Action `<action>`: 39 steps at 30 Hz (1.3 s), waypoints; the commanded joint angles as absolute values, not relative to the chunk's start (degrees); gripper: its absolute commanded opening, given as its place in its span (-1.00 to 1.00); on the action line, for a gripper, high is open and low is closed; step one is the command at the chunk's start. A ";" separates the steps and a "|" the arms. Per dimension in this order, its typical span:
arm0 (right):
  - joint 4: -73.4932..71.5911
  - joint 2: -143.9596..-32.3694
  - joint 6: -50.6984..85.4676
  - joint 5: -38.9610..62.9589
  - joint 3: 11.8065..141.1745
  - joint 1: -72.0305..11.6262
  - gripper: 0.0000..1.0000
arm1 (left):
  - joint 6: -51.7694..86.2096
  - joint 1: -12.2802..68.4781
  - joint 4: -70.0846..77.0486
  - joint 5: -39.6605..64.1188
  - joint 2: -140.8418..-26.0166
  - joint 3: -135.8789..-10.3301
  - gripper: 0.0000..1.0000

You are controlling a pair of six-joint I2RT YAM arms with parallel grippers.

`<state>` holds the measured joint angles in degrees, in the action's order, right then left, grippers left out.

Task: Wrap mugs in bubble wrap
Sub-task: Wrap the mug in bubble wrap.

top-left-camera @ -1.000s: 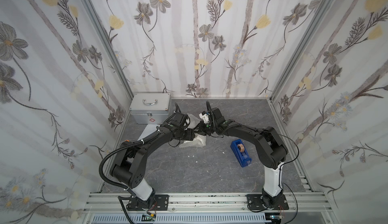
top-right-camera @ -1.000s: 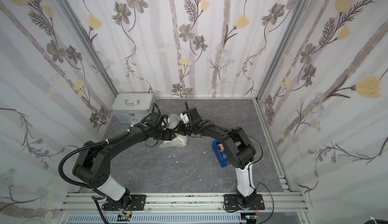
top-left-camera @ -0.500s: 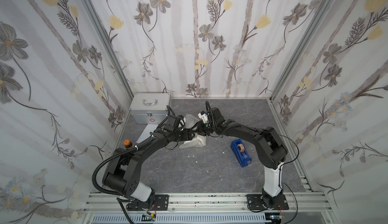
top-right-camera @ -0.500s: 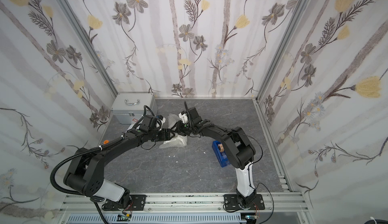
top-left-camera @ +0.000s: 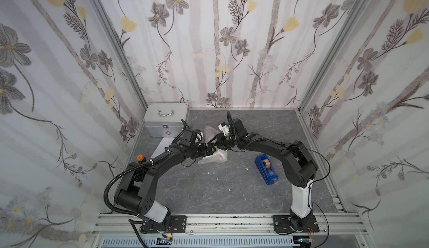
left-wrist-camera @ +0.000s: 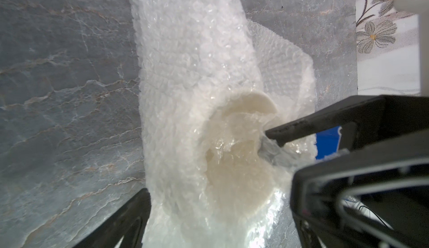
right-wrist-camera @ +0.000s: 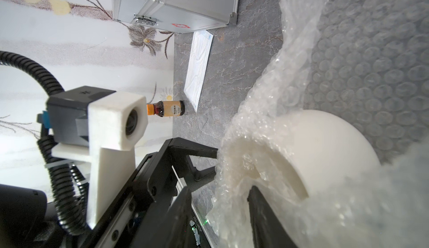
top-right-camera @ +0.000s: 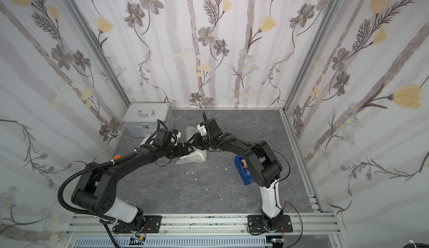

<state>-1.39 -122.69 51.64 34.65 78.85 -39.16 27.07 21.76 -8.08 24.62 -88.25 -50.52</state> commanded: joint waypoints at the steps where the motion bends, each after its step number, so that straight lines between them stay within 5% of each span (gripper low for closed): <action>1: -2.88 -122.35 52.54 38.17 78.52 -40.08 -0.19 | 30.21 21.59 -0.60 23.42 -88.85 -50.37 0.81; 5: -3.47 -121.90 52.99 36.31 77.14 -39.99 -0.23 | 32.66 21.21 2.73 25.57 -88.23 -48.86 0.57; 21: -6.74 -123.93 57.22 38.10 77.25 -39.81 -0.13 | 48.68 16.40 21.43 36.56 -85.23 -38.94 0.26; 33: -8.95 -123.56 59.63 39.37 76.69 -39.90 -0.03 | 49.57 16.43 19.88 36.80 -88.89 -40.94 0.97; 39: -9.83 -123.84 60.19 38.86 75.27 -39.99 -0.07 | 52.41 16.43 24.46 38.40 -91.38 -41.29 1.00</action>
